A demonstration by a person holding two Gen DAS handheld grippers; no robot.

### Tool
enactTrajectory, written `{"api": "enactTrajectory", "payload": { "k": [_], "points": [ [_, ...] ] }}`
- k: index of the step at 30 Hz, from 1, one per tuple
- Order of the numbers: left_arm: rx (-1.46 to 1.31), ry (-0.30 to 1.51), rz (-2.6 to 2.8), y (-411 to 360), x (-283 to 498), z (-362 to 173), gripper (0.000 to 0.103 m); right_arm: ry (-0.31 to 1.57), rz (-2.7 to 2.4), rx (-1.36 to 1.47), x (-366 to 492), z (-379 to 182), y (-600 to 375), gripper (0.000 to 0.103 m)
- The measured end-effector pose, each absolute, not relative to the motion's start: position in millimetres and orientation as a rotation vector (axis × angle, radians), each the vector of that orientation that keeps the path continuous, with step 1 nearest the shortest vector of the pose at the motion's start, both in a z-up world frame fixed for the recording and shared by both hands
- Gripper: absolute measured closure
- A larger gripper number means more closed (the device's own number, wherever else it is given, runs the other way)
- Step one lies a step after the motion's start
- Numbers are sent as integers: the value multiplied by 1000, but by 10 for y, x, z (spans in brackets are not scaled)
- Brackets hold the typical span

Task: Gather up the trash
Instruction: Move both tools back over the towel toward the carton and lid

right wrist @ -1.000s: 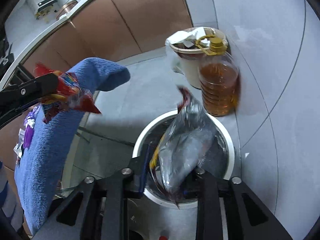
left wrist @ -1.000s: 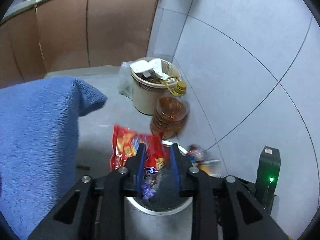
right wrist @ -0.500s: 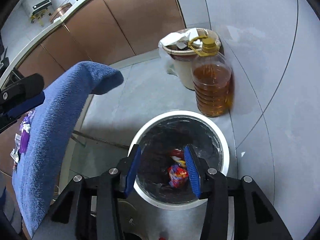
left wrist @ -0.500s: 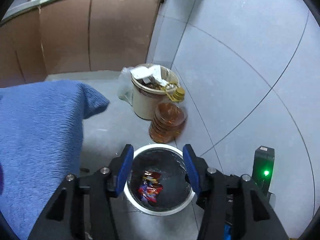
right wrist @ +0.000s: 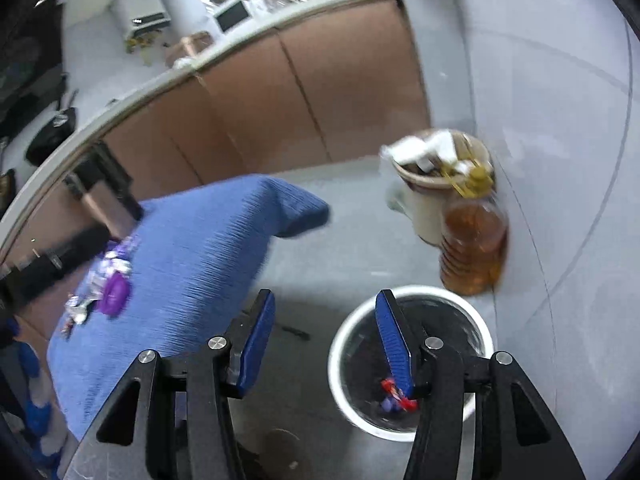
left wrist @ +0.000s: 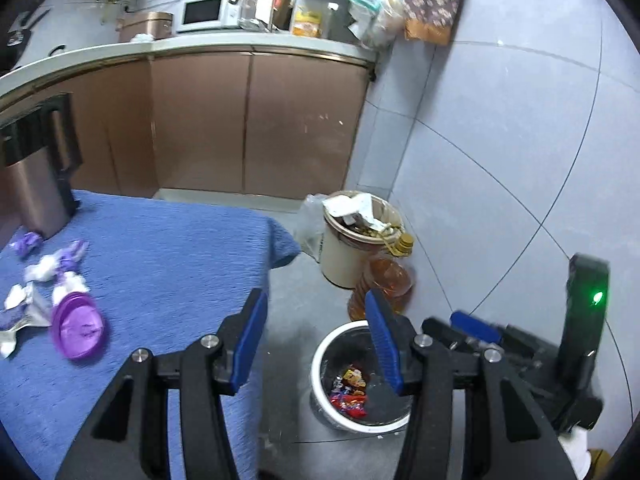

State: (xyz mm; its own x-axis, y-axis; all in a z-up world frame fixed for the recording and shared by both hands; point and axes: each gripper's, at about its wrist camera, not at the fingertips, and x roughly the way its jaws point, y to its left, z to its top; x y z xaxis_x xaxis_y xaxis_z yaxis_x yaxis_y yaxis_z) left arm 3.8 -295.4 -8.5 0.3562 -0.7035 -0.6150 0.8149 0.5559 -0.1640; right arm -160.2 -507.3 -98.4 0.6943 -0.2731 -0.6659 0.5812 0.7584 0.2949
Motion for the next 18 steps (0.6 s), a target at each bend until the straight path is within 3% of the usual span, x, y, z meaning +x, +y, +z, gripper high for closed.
{"api": "enactTrajectory", "payload": {
  "k": [11,14,18],
  "points": [
    [82,593,-842,-1818,23,410,53,482,-322,341,-1491,-39,-4198,49],
    [52,545,-781,-1476,-9,552,45,431,-281,300,-1530,213,-3961,47],
    [27,494,-706,-1062,-111,678,43,381,-221,251,-1610,471,-3681,46]
  ]
}}
